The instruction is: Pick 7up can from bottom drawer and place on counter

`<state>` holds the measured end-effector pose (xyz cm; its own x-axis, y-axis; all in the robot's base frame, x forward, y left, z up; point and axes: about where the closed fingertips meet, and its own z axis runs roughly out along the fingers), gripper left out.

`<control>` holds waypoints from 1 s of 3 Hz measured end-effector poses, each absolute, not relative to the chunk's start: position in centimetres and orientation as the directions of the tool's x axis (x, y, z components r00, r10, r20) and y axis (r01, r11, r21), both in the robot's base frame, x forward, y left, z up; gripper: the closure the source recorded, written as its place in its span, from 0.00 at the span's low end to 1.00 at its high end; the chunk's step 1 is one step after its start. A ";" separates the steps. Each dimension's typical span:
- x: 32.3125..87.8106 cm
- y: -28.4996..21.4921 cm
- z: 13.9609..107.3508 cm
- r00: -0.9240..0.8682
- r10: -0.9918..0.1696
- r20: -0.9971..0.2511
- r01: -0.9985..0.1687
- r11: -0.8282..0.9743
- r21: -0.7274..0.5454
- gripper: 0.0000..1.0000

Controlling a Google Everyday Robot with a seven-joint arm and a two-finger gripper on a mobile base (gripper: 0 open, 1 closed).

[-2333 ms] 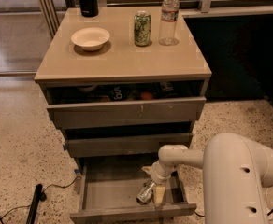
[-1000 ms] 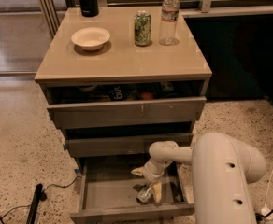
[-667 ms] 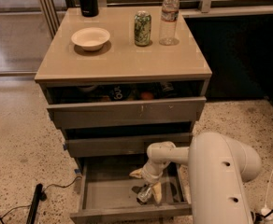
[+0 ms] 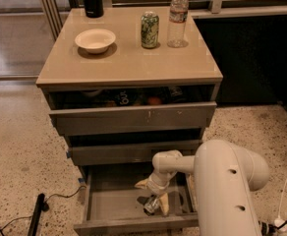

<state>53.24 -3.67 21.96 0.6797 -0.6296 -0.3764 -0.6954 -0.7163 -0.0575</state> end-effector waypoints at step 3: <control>53.7 -3.5 20.0 0.754 -0.560 -0.344 -0.626 -0.771 -0.118 0.00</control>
Offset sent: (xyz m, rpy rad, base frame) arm 0.0102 0.0046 -0.0210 0.0176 -0.0527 0.0977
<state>53.68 -3.52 20.02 0.7539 -0.5597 -0.3440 -0.6260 -0.7709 -0.1176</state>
